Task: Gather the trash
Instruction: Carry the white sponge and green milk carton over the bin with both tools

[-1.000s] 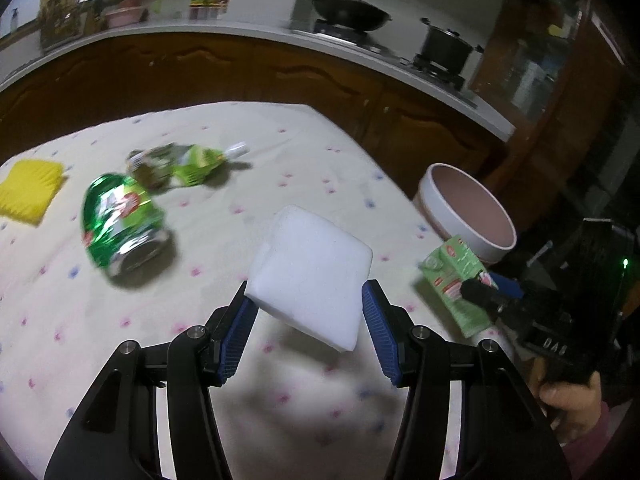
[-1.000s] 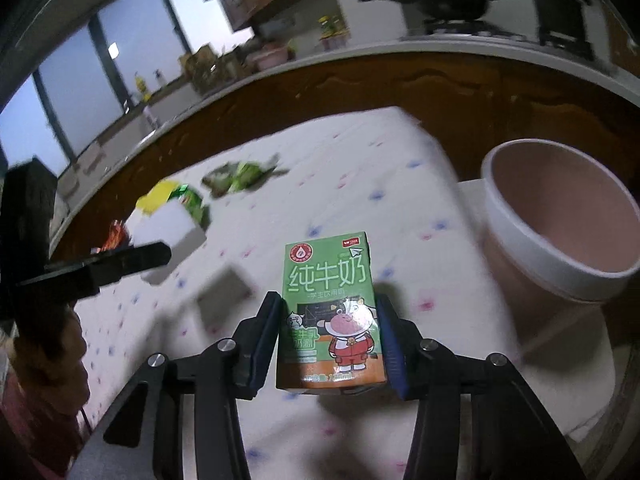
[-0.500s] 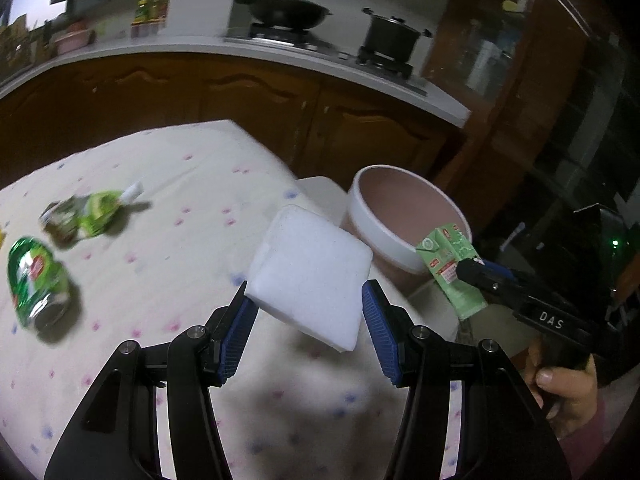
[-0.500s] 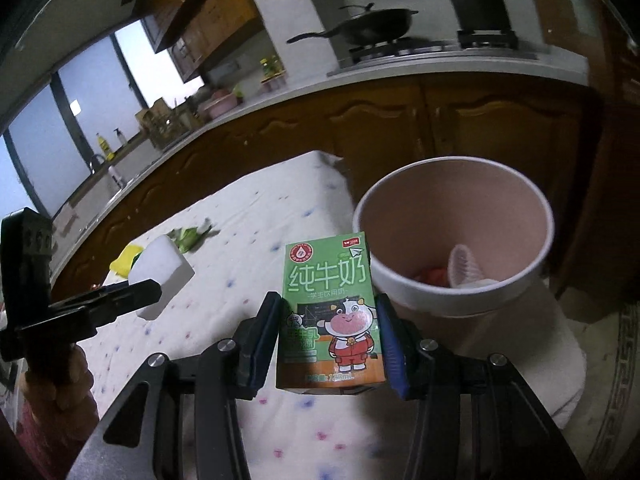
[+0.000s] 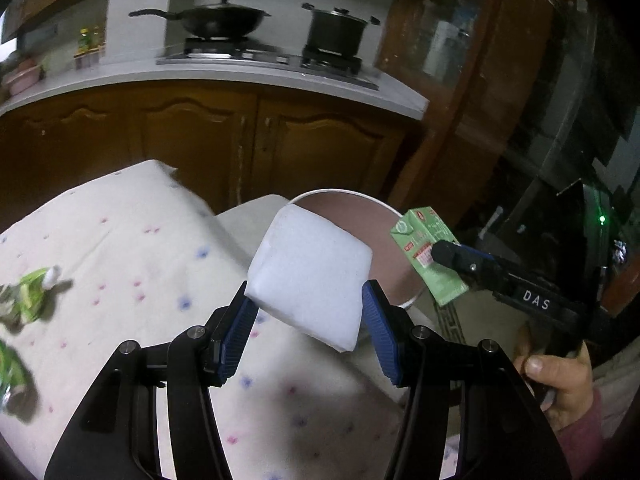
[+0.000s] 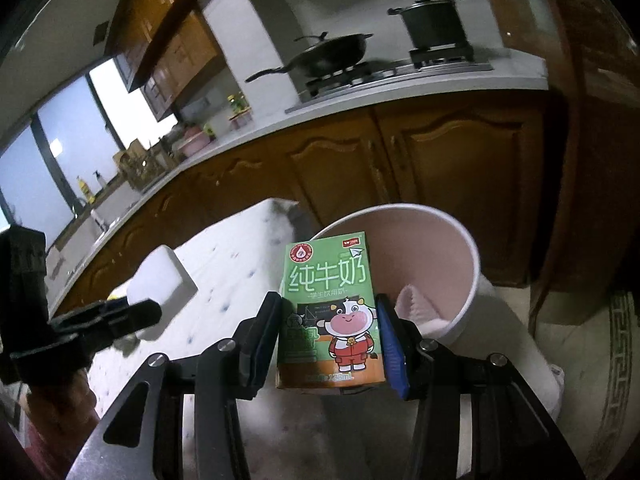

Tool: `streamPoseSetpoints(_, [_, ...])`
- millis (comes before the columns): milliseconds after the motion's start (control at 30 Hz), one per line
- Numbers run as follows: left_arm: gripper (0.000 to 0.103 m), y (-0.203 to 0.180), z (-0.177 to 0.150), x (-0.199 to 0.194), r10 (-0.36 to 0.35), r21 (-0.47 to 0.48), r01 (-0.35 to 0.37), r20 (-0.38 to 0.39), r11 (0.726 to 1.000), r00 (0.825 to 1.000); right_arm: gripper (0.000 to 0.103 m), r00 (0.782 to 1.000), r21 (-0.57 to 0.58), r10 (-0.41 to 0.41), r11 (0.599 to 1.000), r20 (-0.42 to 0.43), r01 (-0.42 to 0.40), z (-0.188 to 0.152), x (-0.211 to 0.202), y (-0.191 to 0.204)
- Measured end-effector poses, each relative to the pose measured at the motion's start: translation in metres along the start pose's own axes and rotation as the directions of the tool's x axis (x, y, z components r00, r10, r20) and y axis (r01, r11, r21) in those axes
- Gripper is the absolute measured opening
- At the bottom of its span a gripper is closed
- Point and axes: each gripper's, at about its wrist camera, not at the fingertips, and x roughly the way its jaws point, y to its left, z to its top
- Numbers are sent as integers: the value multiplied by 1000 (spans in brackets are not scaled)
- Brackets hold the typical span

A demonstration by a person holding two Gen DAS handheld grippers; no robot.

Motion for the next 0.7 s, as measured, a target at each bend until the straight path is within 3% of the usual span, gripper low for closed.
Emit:
streamPoseSetpoints(400, [54, -27, 33, 66, -25, 41, 29, -85, 999, 996, 48, 1000, 38, -12, 999, -16, 13, 19, 24, -32])
streamPoseSetpoints(700, [58, -30, 33, 92, -27, 46, 34, -135, 998, 991, 48, 999, 68, -8, 998, -41, 11, 22, 37, -48])
